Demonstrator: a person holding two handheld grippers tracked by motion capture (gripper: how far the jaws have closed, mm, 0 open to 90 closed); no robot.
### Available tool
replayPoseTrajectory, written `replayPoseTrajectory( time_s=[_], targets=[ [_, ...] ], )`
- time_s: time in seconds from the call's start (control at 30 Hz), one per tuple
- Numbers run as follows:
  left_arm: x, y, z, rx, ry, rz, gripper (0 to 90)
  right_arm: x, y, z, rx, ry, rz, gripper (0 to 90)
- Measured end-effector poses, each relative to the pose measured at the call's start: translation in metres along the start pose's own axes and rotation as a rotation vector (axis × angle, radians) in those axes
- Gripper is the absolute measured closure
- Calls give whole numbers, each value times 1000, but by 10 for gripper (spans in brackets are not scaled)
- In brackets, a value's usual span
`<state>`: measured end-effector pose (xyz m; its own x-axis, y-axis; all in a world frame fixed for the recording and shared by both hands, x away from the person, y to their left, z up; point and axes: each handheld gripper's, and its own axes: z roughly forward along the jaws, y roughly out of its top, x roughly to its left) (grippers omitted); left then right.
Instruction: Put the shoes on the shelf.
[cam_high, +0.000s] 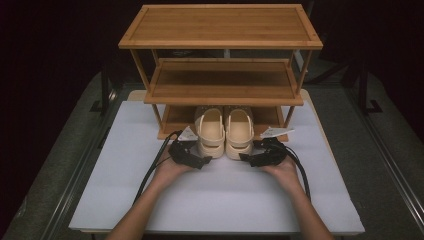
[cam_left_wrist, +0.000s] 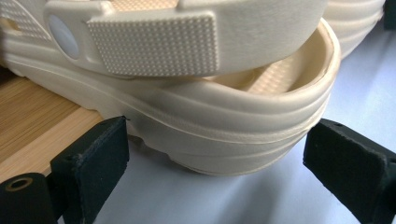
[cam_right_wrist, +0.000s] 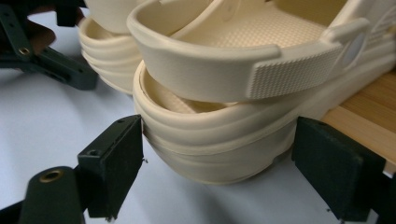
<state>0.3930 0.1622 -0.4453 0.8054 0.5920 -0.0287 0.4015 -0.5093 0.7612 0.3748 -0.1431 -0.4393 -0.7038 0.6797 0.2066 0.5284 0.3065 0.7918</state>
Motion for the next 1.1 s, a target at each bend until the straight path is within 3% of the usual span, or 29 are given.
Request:
replayPoseTrajectory(
  time_s=[0.07,0.37,0.57,1.0,1.1],
  targets=[
    [0,0,1,-4,4,-9,65,1,1,2,1,-20,-8,161],
    [5,1,-1,2,11,-15,79,-2,6,8,1,-18,-7,166],
    [21,10,1,49,26,-1,79,-8,16,21,0,-22,-5,166],
    [52,28,19,75,61,-12,78,-24,39,44,0,-77,8,172],
    [55,31,23,78,78,-33,77,-26,43,48,2,-95,7,172]
  ],
)
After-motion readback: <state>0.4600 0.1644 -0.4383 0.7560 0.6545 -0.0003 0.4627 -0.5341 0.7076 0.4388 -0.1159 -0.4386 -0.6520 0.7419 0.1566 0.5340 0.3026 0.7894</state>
